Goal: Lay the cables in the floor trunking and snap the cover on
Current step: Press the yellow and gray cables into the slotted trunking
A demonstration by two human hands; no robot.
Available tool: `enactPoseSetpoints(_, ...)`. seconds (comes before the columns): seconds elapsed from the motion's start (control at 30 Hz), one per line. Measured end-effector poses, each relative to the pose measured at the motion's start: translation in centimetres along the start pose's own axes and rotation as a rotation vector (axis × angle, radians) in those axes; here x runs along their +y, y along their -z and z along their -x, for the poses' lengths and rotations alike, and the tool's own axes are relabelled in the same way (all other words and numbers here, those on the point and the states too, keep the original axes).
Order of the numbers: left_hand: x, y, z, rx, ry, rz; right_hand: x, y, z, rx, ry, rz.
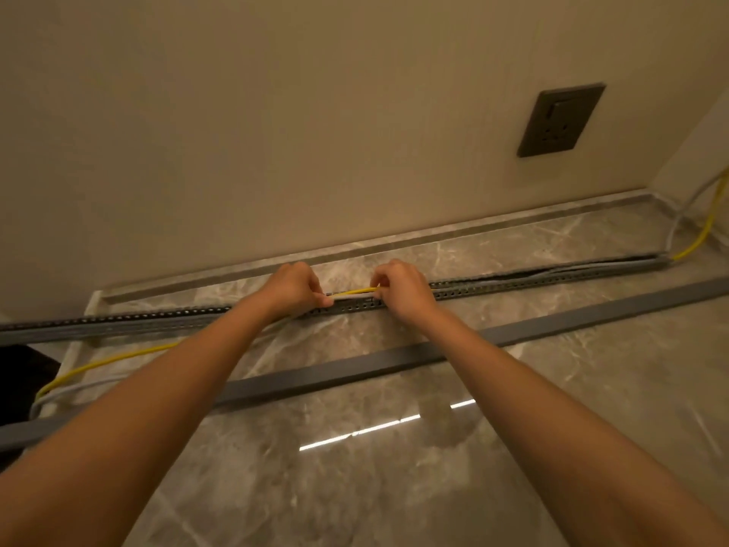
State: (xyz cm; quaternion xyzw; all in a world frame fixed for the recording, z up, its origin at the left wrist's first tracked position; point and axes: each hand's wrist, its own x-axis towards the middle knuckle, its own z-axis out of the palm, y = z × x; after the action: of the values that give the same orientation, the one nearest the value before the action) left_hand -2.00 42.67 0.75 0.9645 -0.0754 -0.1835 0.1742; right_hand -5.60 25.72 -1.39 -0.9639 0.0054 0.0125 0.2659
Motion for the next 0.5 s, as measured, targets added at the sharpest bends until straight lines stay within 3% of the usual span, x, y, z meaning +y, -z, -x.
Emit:
enactPoseSetpoints(0.23, 0.1, 0.1, 0.0, 0.061, -0.147, -0.078, -0.8, -0.8, 0.4, 0.071, -0.104, -0.002)
enactPoseSetpoints(0.5, 0.3, -0.3, 0.1, 0.164, -0.334, -0.468, -0.2, -1.3, 0.6, 0.081, -0.072, -0.033)
